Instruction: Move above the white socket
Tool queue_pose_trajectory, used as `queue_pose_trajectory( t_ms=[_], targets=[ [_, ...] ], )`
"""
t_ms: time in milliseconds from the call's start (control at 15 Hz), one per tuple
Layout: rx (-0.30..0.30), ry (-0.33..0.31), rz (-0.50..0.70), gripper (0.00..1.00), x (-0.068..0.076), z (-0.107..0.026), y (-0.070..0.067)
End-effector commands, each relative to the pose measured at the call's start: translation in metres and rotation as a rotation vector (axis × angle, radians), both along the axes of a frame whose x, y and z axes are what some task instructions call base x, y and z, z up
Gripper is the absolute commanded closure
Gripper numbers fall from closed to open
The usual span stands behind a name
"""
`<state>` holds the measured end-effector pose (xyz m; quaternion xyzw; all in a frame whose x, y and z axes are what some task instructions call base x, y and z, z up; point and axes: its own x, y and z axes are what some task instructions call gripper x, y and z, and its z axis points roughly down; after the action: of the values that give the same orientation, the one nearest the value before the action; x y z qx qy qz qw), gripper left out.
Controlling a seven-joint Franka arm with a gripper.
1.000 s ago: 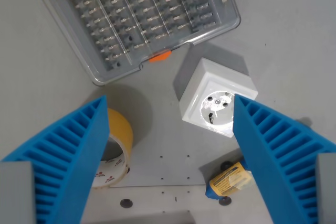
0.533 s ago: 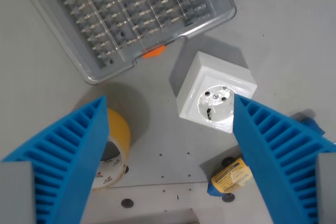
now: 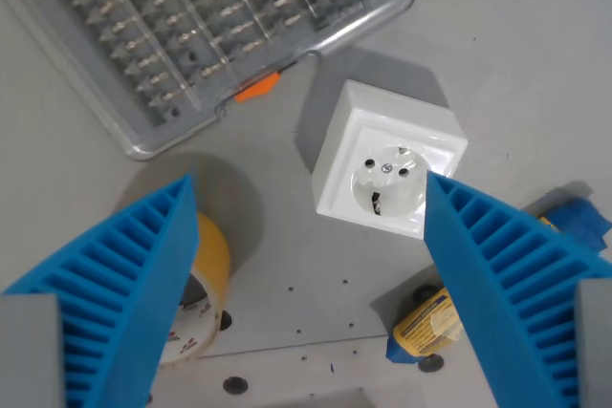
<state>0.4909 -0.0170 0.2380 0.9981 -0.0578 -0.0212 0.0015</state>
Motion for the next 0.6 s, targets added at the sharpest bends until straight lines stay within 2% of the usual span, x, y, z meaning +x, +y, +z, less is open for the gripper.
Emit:
queue_pose_trajectory(
  t_ms=[67,600],
  targets=[
    [-0.005,-0.103,-0.156,0.0,-0.011,-0.008,-0.006],
    [-0.001,-0.107,-0.247,0.0,-0.025,-0.033,-0.018]
  ],
)
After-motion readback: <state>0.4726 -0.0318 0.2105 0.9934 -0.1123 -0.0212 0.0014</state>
